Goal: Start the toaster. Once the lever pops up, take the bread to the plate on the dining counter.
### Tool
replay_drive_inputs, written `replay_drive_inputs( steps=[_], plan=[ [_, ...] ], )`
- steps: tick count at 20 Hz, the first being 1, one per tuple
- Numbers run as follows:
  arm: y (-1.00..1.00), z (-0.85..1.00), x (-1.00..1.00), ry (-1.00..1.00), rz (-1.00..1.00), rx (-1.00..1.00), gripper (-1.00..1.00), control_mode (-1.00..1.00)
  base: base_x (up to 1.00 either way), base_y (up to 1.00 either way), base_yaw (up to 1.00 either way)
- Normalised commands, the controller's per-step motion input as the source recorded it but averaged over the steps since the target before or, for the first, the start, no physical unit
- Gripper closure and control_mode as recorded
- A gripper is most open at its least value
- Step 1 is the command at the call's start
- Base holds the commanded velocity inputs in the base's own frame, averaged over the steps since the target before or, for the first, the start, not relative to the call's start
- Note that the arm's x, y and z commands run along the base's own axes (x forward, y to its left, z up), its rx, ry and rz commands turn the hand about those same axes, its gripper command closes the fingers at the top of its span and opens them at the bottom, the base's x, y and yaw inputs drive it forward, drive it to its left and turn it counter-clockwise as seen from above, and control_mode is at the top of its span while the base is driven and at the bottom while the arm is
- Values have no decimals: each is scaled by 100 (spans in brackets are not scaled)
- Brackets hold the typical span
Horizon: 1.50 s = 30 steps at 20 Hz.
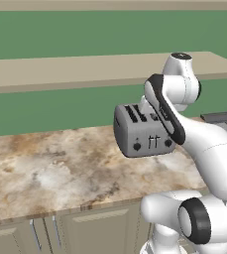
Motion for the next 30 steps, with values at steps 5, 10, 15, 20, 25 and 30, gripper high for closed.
replay_drive_inputs(
  steps=[5,10,15,20,25,30],
  plan=[
    [-1,0,0,0,0,0,-100,-100,0,0,0],
    [-25,-6,0,0,0,0,-100,-100,0,0,0],
    [-46,-12,0,0,0,0,-100,-100,0,0,0],
    [-42,-17,0,-5,3,0,-100,-100,0,0,0],
    [-36,-19,0,-14,3,0,-100,-100,0,0,0],
    [-14,-31,0,-21,0,0,-100,-100,0,0,0]
  ],
)
